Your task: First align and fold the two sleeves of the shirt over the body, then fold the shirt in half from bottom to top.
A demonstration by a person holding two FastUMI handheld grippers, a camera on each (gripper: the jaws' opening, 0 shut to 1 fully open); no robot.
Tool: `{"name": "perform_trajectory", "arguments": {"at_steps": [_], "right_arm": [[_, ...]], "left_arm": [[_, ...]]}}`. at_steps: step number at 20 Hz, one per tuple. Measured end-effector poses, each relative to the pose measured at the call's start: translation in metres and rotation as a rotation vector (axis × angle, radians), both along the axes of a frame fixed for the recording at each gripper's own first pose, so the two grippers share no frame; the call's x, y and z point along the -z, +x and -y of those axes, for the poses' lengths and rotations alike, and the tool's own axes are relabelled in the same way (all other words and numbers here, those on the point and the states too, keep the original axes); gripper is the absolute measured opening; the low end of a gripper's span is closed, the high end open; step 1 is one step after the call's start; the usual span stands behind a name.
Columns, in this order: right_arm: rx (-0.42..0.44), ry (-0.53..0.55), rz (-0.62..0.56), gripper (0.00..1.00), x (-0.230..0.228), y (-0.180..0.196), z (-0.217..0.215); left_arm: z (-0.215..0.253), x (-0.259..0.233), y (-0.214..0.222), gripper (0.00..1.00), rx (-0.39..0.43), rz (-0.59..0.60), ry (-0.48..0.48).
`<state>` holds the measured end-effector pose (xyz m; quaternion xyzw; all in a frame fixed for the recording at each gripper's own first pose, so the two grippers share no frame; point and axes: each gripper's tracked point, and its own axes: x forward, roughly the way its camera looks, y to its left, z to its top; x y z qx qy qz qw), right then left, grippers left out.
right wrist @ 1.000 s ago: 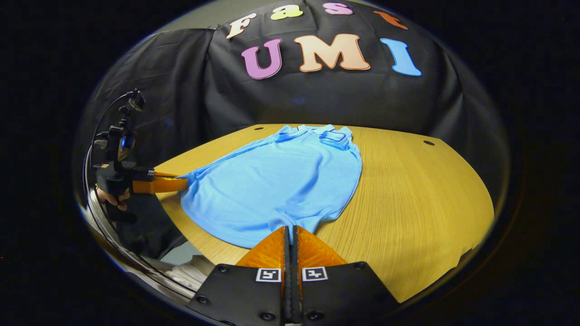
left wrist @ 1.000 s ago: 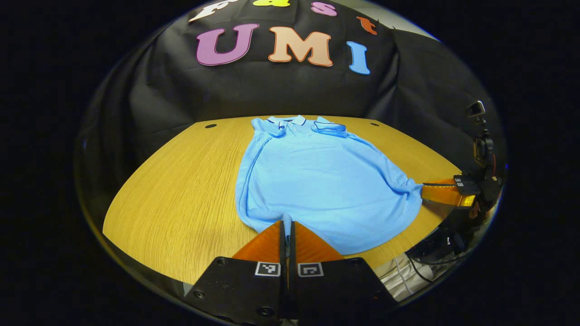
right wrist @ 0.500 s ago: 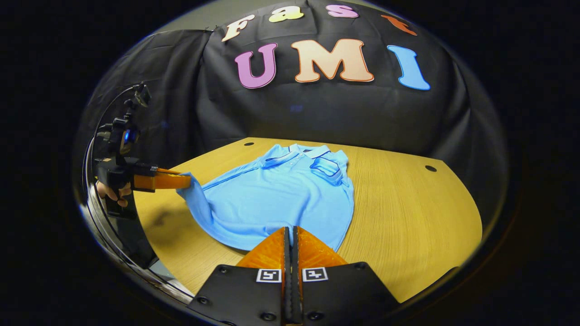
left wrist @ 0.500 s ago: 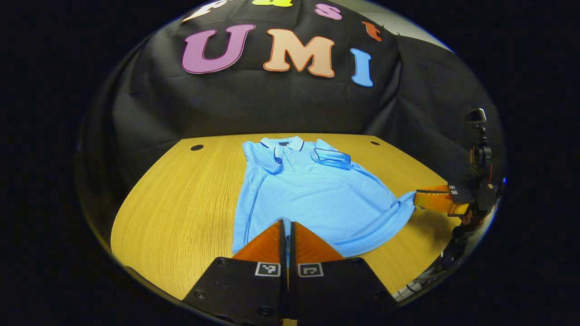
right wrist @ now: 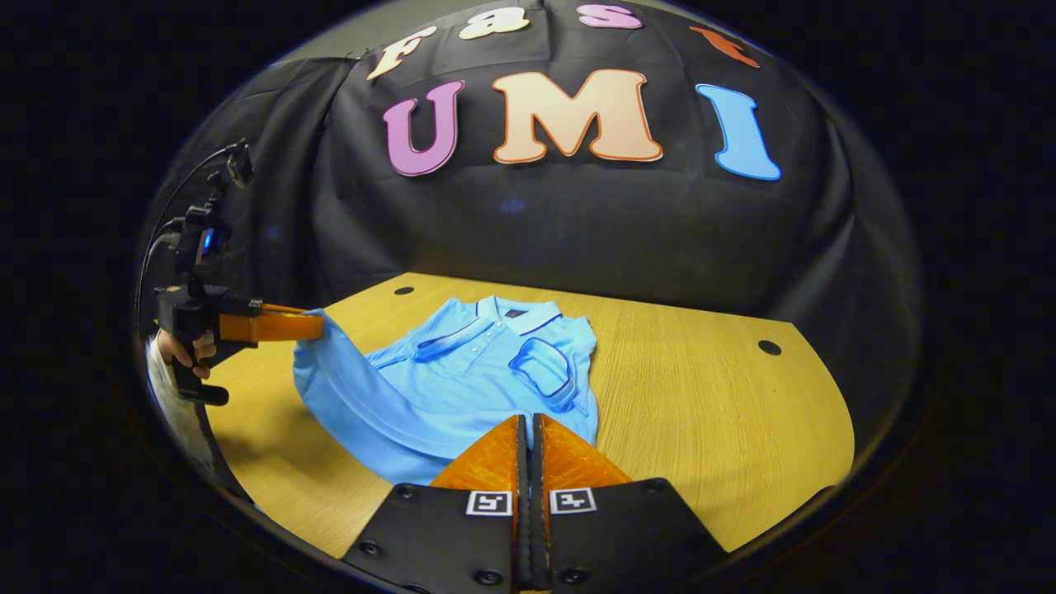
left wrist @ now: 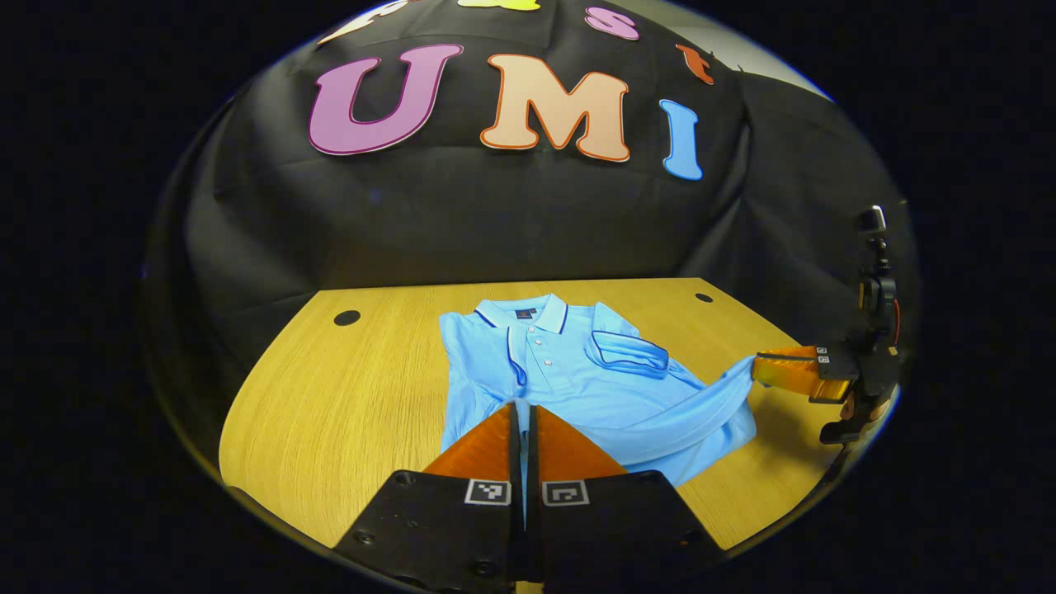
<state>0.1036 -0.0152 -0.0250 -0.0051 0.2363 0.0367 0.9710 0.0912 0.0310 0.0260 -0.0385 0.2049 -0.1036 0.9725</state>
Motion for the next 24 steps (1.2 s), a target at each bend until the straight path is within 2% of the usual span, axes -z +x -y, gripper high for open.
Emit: {"name": "perform_trajectory", "arguments": {"at_steps": [5, 9, 16, 24], "right_arm": [[0.046, 0.052, -0.021, 0.02, -0.001, 0.057, 0.016], [0.078, 0.091, -0.051, 0.02, 0.004, 0.107, 0.017], [0.163, 0.115, -0.056, 0.02, 0.025, 0.196, 0.028], [0.238, 0.122, -0.060, 0.02, 0.074, 0.241, 0.046]], "left_arm": [[-0.022, -0.007, 0.055, 0.00, -0.054, 0.011, 0.007], [-0.033, -0.010, 0.099, 0.00, -0.062, 0.016, 0.002], [-0.061, 0.014, 0.184, 0.00, -0.145, 0.018, 0.039], [-0.067, 0.060, 0.243, 0.00, -0.198, 0.026, 0.181]]}}
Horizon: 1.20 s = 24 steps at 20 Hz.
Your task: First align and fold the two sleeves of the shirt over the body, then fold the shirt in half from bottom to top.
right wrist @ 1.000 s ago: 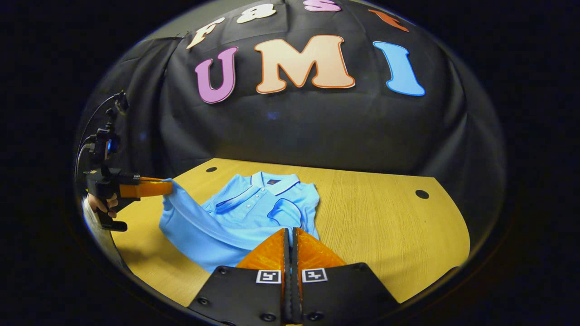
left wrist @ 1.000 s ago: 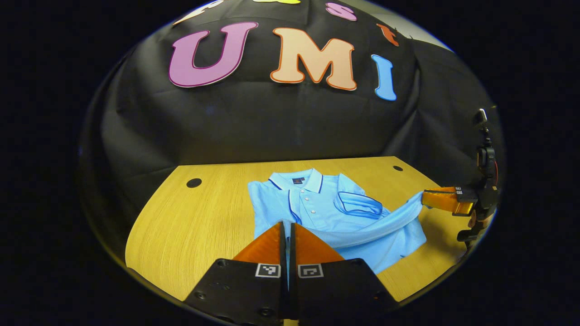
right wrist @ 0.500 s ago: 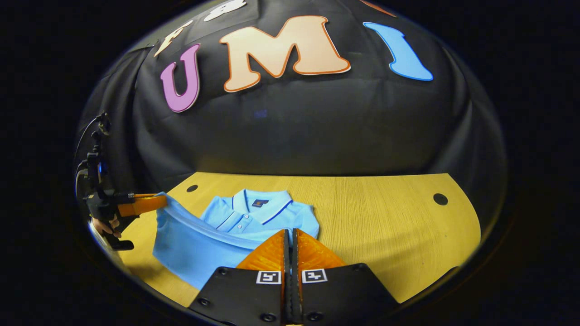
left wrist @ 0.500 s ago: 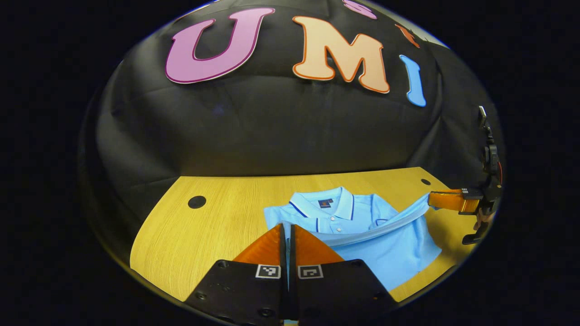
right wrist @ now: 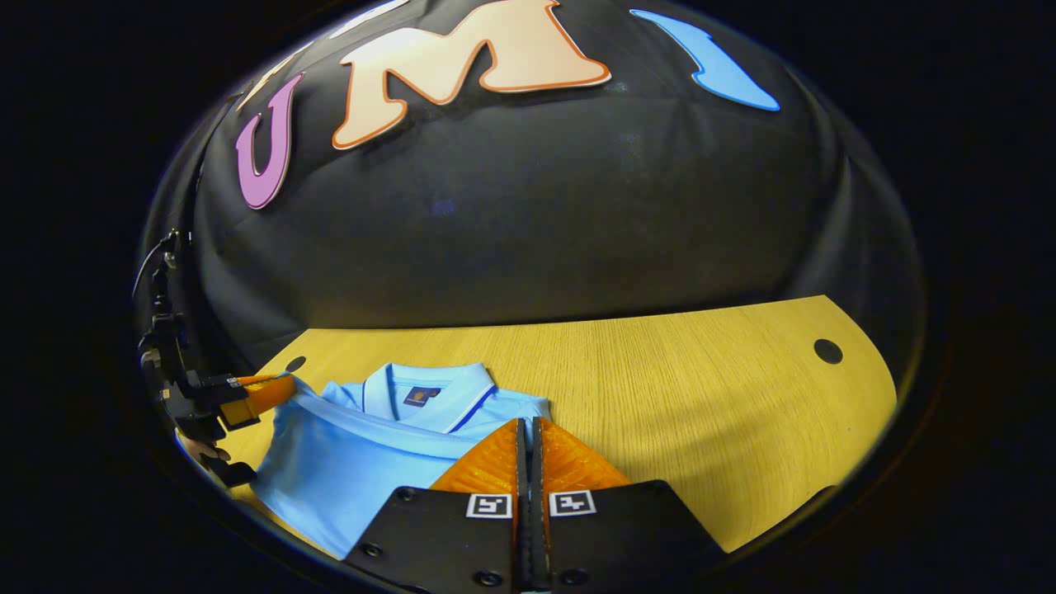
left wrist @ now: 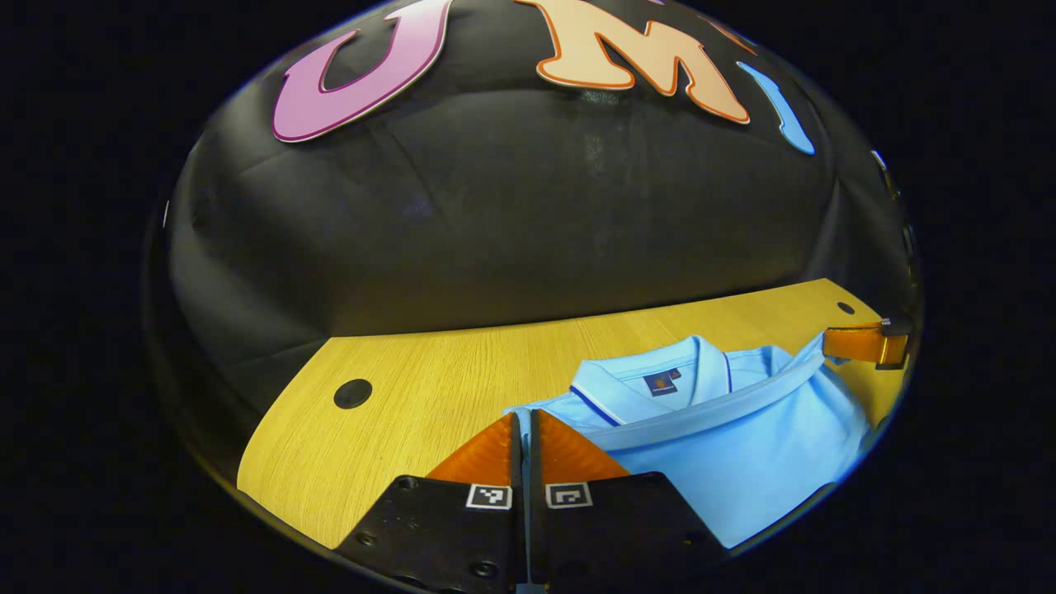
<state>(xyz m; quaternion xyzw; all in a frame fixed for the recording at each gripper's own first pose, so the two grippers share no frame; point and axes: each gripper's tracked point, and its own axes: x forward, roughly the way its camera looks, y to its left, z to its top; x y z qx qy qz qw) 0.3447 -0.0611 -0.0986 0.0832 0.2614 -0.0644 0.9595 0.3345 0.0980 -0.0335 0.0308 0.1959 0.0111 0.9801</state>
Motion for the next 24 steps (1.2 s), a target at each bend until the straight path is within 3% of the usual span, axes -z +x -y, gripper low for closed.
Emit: {"name": "perform_trajectory", "arguments": {"at_steps": [2, 3, 4, 5, 6, 7, 8, 9, 10, 11, 15, 16, 24], "right_arm": [[-0.012, 0.008, -0.005, 0.03, 0.005, 0.000, -0.001], [-0.018, 0.015, -0.010, 0.10, 0.008, 0.000, -0.001], [-0.028, 0.029, -0.018, 0.10, 0.007, -0.003, -0.003], [-0.046, 0.048, -0.018, 0.26, 0.007, -0.005, -0.008], [-0.058, 0.048, -0.023, 0.29, 0.006, -0.008, -0.011], [-0.080, 0.044, -0.025, 0.36, 0.006, -0.014, -0.015], [-0.097, 0.034, -0.022, 0.45, 0.003, -0.019, -0.017], [-0.103, 0.016, -0.018, 0.67, 0.000, -0.025, -0.018], [-0.127, 0.016, -0.011, 0.89, -0.005, -0.032, -0.024], [-0.135, 0.020, -0.005, 0.98, -0.011, -0.041, -0.027], [-0.157, 0.055, 0.040, 0.94, -0.036, -0.090, -0.036], [-0.163, 0.055, 0.053, 0.98, -0.042, -0.104, -0.037], [-0.221, 0.049, 0.138, 0.98, -0.062, -0.215, -0.062]], "left_arm": [[-0.005, 0.004, 0.003, 0.02, -0.011, -0.001, 0.033], [-0.005, 0.005, 0.000, 0.04, -0.012, -0.013, 0.038], [-0.007, 0.007, -0.003, 0.30, -0.015, -0.031, 0.035], [-0.003, 0.009, -0.009, 0.48, -0.009, -0.045, 0.015], [-0.002, 0.010, -0.015, 0.65, -0.011, -0.060, -0.006], [-0.003, 0.011, -0.022, 0.69, -0.017, -0.071, -0.024], [-0.005, 0.010, -0.029, 0.81, -0.025, -0.080, -0.038], [-0.007, 0.008, -0.037, 0.81, -0.028, -0.086, -0.049], [-0.009, 0.004, -0.047, 0.95, -0.032, -0.085, -0.053], [-0.009, 0.002, -0.055, 0.96, -0.032, -0.085, -0.057], [-0.003, -0.014, -0.107, 0.96, -0.012, -0.065, -0.084], [-0.001, -0.018, -0.121, 0.96, -0.007, -0.057, -0.090], [0.032, -0.016, -0.232, 0.96, 0.053, -0.066, -0.130]]}}
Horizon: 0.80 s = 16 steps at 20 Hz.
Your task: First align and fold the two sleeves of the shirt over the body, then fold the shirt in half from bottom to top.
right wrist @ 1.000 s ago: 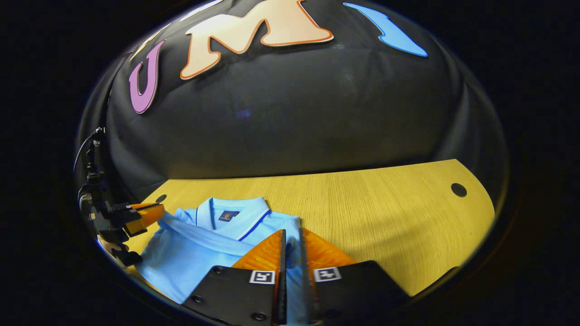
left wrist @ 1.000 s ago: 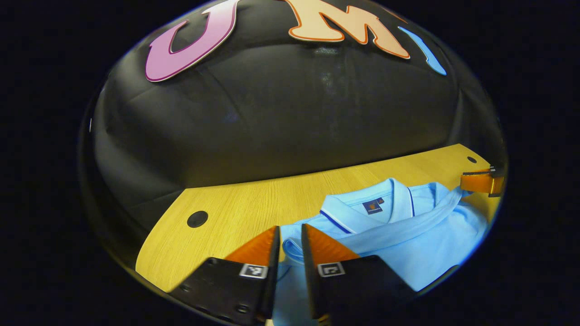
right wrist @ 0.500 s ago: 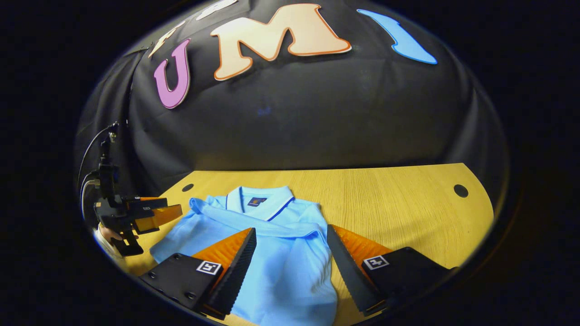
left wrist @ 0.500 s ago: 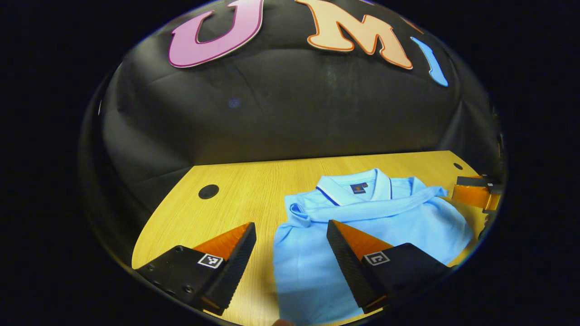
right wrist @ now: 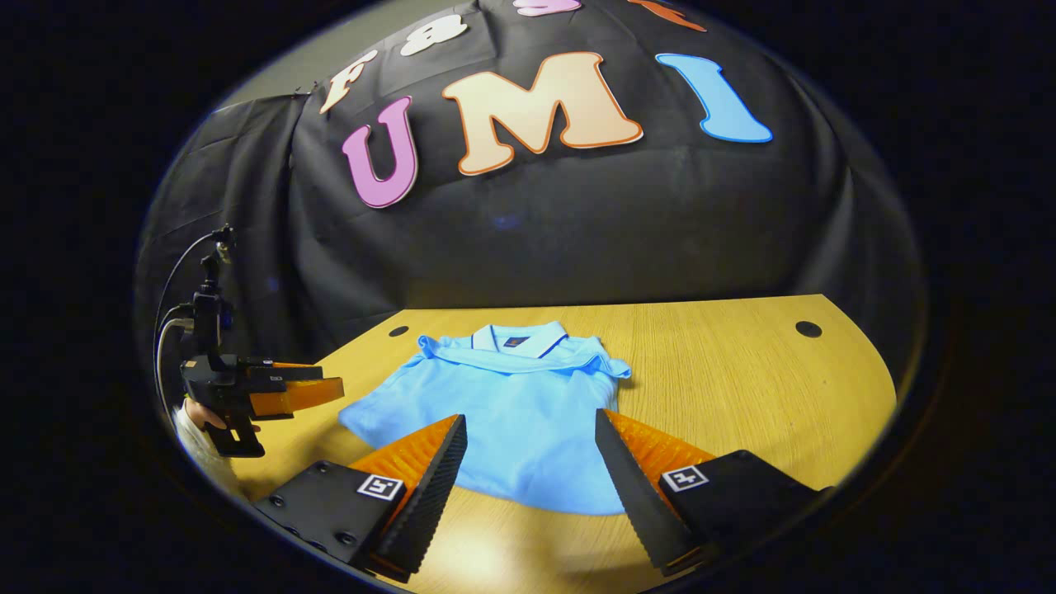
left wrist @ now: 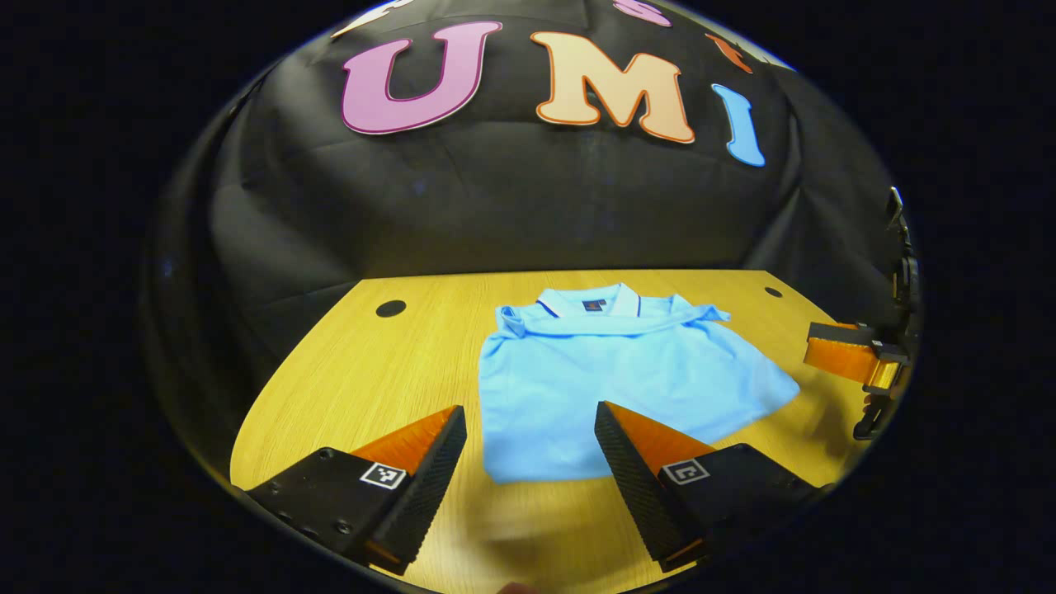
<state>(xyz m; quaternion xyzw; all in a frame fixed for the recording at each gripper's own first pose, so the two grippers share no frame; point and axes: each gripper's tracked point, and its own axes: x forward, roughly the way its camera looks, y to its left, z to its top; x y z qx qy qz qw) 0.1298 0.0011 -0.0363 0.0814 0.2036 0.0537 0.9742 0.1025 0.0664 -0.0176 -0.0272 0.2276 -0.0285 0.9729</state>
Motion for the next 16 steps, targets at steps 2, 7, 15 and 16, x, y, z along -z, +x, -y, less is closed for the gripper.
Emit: {"name": "perform_trajectory", "arguments": {"at_steps": [2, 7, 15, 16], "right_arm": [[-0.014, 0.000, 0.038, 0.98, -0.006, -0.024, -0.006], [-0.052, -0.032, 0.116, 0.97, -0.016, -0.070, -0.021], [-0.100, -0.050, 0.149, 0.98, -0.009, -0.105, -0.038], [-0.100, -0.051, 0.150, 0.98, -0.010, -0.107, -0.038]], "left_arm": [[0.013, 0.000, -0.024, 0.96, 0.033, 0.003, -0.004], [0.046, -0.006, -0.069, 0.96, 0.083, 0.052, -0.017], [0.078, -0.005, -0.094, 0.96, 0.115, 0.091, -0.025], [0.080, -0.006, -0.096, 0.96, 0.120, 0.092, -0.021]]}}
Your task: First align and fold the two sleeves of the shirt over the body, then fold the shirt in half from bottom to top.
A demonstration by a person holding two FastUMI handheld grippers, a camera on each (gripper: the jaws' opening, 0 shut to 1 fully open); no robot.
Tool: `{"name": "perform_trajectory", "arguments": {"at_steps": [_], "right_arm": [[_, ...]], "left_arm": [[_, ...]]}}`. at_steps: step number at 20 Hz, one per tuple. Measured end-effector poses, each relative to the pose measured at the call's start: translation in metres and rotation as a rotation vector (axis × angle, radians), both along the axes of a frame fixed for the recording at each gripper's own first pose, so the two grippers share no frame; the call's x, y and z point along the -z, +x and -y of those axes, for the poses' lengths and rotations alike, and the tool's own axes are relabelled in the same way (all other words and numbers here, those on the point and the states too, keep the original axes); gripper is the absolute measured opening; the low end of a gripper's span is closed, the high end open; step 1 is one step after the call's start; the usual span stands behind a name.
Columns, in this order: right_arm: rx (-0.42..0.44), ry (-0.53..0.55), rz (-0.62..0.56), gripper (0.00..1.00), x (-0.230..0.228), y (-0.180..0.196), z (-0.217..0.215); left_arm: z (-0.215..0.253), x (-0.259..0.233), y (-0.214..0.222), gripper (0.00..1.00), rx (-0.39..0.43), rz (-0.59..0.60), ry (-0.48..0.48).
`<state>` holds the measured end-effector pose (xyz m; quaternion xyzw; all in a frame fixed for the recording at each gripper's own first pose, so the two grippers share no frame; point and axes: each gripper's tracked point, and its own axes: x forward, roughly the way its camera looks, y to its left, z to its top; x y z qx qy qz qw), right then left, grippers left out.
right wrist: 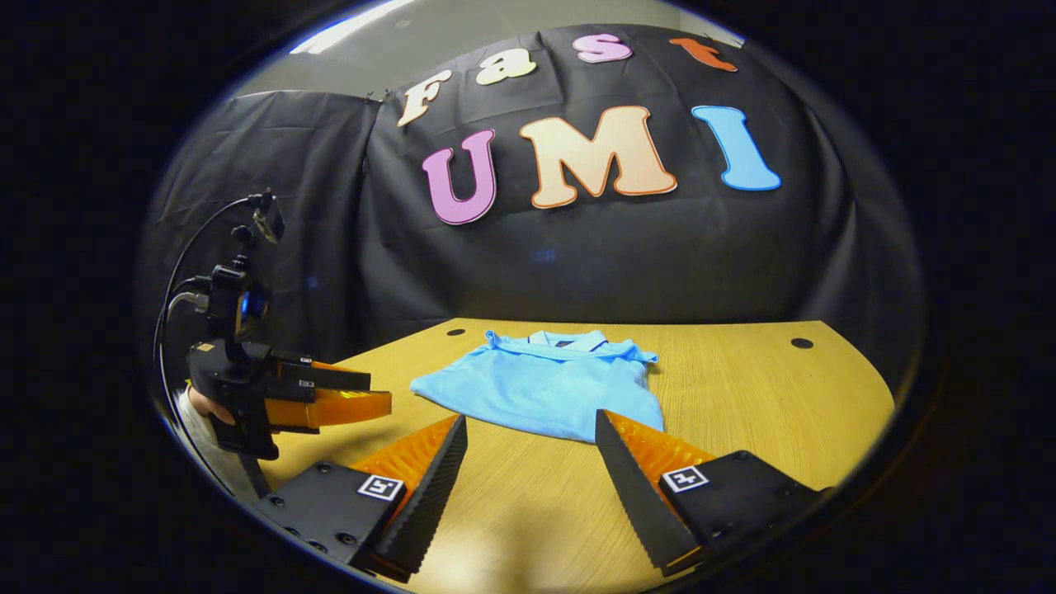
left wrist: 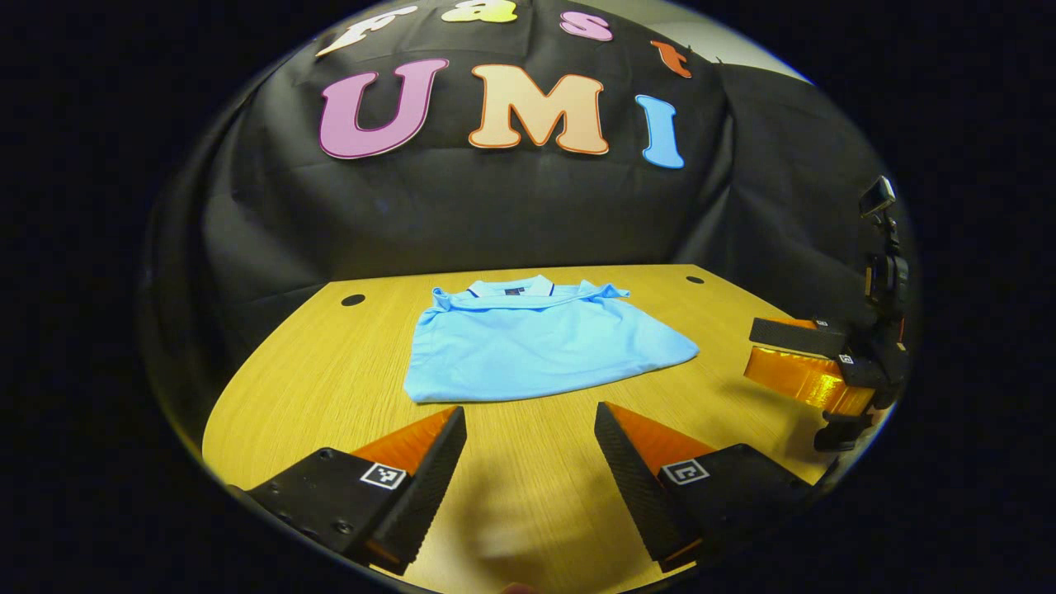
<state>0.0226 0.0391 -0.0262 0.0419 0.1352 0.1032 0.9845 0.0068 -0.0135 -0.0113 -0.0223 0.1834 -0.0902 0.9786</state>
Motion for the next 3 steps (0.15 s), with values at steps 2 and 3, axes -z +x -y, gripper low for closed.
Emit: {"name": "perform_trajectory", "arguments": {"at_steps": [2, 3], "right_arm": [[0.005, -0.005, 0.010, 0.98, -0.0015, -0.0027, 0.0008], [0.007, -0.005, 0.018, 0.98, -0.0030, -0.0040, 0.0013]], "left_arm": [[0.0035, -0.0026, -0.0043, 0.96, 0.004, 0.006, 0.012], [0.0050, -0.0045, -0.0062, 0.96, 0.006, 0.010, 0.017]]}}
